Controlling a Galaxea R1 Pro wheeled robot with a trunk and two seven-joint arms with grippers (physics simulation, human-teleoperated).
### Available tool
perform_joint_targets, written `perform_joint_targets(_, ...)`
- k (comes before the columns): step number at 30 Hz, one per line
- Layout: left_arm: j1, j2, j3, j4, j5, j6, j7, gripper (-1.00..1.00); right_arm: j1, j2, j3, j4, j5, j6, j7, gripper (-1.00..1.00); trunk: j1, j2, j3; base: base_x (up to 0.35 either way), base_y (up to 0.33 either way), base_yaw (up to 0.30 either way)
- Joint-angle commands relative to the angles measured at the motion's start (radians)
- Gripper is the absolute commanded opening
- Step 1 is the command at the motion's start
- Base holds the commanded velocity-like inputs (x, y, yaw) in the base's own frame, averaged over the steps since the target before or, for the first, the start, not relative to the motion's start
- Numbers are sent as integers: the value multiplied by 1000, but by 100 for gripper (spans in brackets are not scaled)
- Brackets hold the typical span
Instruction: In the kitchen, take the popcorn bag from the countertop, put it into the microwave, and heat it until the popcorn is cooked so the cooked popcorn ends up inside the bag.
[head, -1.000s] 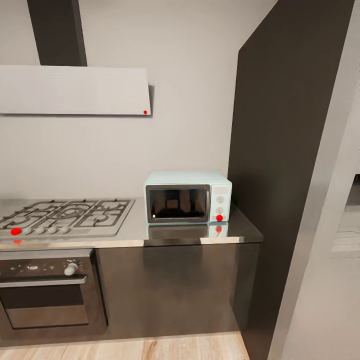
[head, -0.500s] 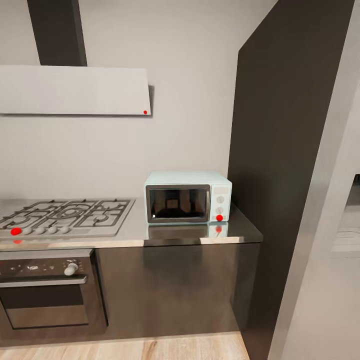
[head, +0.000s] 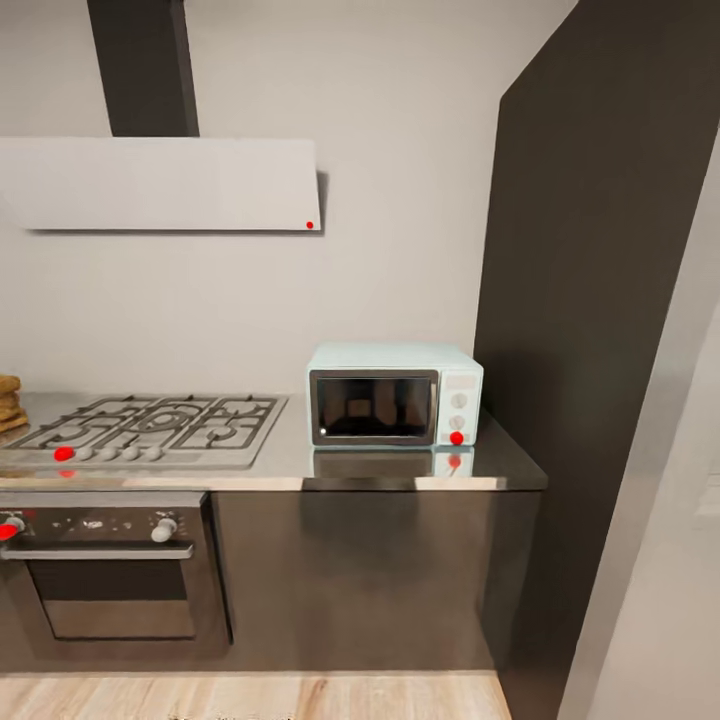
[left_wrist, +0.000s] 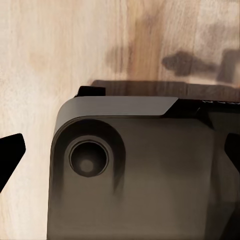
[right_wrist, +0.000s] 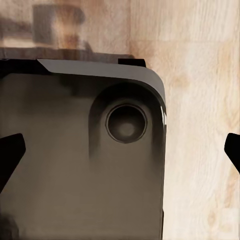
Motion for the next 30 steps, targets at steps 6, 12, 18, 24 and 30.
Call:
perform_joint_targets(6, 0, -2, 1, 0, 6, -2, 0, 100, 0, 0, 1, 0, 1, -3, -1, 100, 0, -1, -1, 0, 0, 94)
perform_joint_targets(12, 0, -2, 1, 0, 5, -2, 0, 100, 0, 1, 1, 0, 2, -3, -2, 100, 0, -1, -1, 0, 0, 2)
perform_joint_targets(18, 0, -1, 1, 0, 5, -3, 0, 100, 0, 1, 2, 0, 4, -4, -2, 100, 0, -1, -1, 0, 0, 0)
perform_joint_targets(24, 0, 0, 1, 1, 5, -2, 0, 100, 0, 5, 0, 0, -2, -5, -2, 100, 0, -1, -1, 0, 0, 0)
perform_joint_targets(30, 0, -1, 2, -1, 6, -2, 0, 100, 0, 7, 2, 0, -3, 1, -12, 100, 0, -1, -1, 15, 0, 0)
